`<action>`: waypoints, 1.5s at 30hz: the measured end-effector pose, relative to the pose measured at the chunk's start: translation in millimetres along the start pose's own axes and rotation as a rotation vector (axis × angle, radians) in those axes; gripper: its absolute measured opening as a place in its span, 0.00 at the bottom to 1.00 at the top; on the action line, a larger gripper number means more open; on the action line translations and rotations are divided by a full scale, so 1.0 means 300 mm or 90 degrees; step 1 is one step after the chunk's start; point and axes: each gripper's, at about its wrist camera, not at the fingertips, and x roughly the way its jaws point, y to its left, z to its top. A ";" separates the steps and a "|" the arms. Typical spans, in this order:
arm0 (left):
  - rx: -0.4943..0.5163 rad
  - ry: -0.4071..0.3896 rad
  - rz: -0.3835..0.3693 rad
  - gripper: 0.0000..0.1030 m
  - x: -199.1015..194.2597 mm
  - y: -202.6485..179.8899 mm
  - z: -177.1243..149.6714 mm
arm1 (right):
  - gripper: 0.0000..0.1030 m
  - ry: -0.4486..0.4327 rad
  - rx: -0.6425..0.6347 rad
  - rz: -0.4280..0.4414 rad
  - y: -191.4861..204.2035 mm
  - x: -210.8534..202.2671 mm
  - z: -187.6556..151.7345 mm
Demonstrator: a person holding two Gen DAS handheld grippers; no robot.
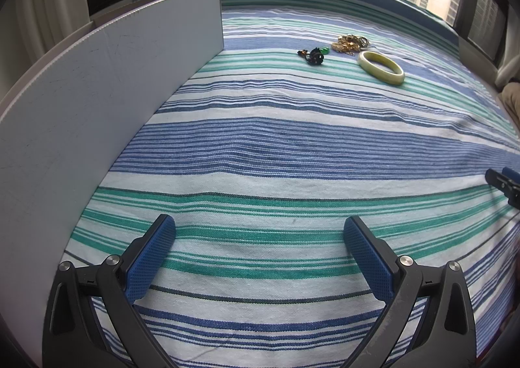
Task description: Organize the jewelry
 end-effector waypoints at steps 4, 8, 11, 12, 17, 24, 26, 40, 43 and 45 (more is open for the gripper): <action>0.000 0.000 0.000 1.00 0.000 0.000 0.000 | 0.87 0.000 0.000 0.000 0.000 0.000 0.000; 0.000 0.000 0.000 1.00 0.000 0.000 0.001 | 0.87 0.000 0.000 0.000 0.001 0.000 0.000; 0.000 0.000 0.000 1.00 0.000 0.000 0.001 | 0.87 0.000 0.000 0.000 0.000 0.000 0.000; 0.000 0.000 0.000 1.00 -0.001 0.000 0.001 | 0.87 0.000 0.000 0.000 0.000 0.000 0.001; 0.000 0.000 0.001 1.00 -0.001 0.000 0.002 | 0.87 0.000 0.000 0.000 0.000 0.000 0.000; 0.003 0.006 -0.004 1.00 -0.004 0.003 0.001 | 0.87 0.000 0.000 0.000 0.000 0.000 0.001; 0.004 0.010 -0.006 1.00 -0.004 0.004 0.004 | 0.87 0.000 0.000 0.000 0.000 0.001 0.001; 0.014 -0.040 -0.023 0.99 -0.176 0.000 0.110 | 0.87 -0.001 0.002 -0.001 0.001 -0.001 0.001; 0.015 -0.050 -0.027 0.99 -0.207 -0.001 0.139 | 0.87 -0.002 0.050 0.006 -0.028 -0.020 0.000; 0.013 -0.052 -0.029 0.99 -0.214 -0.001 0.153 | 0.87 -0.017 0.083 0.019 -0.060 -0.052 0.007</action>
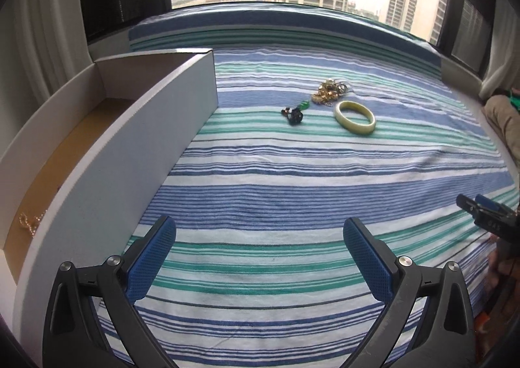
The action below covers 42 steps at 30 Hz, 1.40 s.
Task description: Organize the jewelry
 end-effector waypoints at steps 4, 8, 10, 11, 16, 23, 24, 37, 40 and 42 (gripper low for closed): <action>0.000 0.013 -0.003 0.99 0.019 -0.008 0.023 | 0.87 -0.039 -0.005 -0.033 -0.043 -0.064 0.040; 0.001 0.016 -0.008 0.99 0.031 -0.025 0.048 | 0.87 -0.052 -0.008 -0.067 -0.103 -0.078 0.044; 0.006 0.013 -0.008 0.99 0.036 -0.037 0.063 | 0.87 -0.047 -0.004 -0.078 -0.132 -0.073 0.030; 0.009 0.013 -0.008 0.99 0.041 -0.044 0.071 | 0.87 -0.045 -0.001 -0.082 -0.144 -0.070 0.022; 0.020 0.028 -0.015 0.99 0.083 -0.089 0.102 | 0.87 -0.034 0.018 -0.081 -0.182 -0.049 -0.002; 0.044 0.048 -0.018 0.99 0.131 -0.154 0.114 | 0.87 -0.013 0.018 -0.071 -0.179 -0.006 -0.034; 0.045 0.051 -0.019 0.99 0.140 -0.159 0.116 | 0.87 -0.006 0.021 -0.066 -0.180 0.001 -0.038; 0.007 0.083 -0.086 0.99 0.268 -0.144 0.312 | 0.90 0.000 -0.013 -0.075 -0.153 0.007 -0.049; 0.071 0.070 -0.044 0.99 0.336 -0.198 0.387 | 0.90 0.000 -0.013 -0.074 -0.153 0.007 -0.050; 0.065 0.074 -0.010 0.99 0.417 -0.188 0.437 | 0.90 -0.001 -0.013 -0.075 -0.152 0.006 -0.051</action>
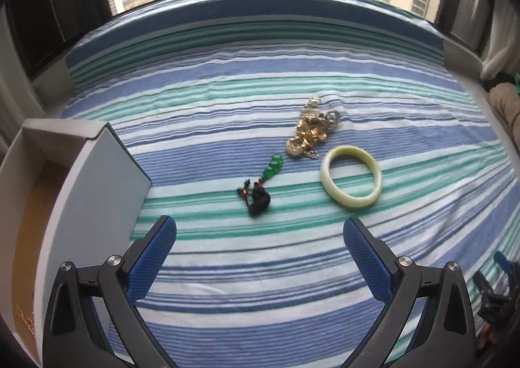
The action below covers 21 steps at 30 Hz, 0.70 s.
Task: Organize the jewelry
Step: 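Lower the left tool onto the green-and-black pendant and close on it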
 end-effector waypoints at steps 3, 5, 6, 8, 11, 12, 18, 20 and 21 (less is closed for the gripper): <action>-0.035 0.015 0.030 0.97 0.117 0.041 0.055 | 0.90 0.000 0.000 0.000 0.000 -0.001 -0.001; -0.047 0.032 0.031 0.96 0.181 0.048 0.056 | 0.90 0.000 0.000 0.000 0.000 -0.001 -0.002; -0.046 0.040 0.029 0.93 0.208 0.039 0.048 | 0.90 0.000 0.000 0.000 0.000 0.000 -0.001; -0.036 0.052 0.033 0.85 0.250 0.018 0.028 | 0.90 0.000 0.000 0.000 0.000 -0.001 -0.001; -0.030 0.035 0.042 0.77 0.268 -0.005 0.011 | 0.90 0.000 0.000 0.000 0.000 -0.001 -0.002; -0.027 0.033 0.046 0.72 0.269 -0.011 0.010 | 0.90 0.000 0.000 0.000 0.000 0.000 -0.001; 0.000 0.029 0.032 0.17 0.251 -0.045 0.004 | 0.90 0.000 0.000 0.000 -0.001 -0.001 -0.002; 0.004 0.035 0.028 0.11 0.244 -0.041 0.006 | 0.90 0.000 0.000 0.000 -0.001 -0.001 -0.001; 0.001 0.037 0.027 0.10 0.237 -0.036 0.005 | 0.90 0.000 0.000 0.000 -0.001 -0.001 -0.001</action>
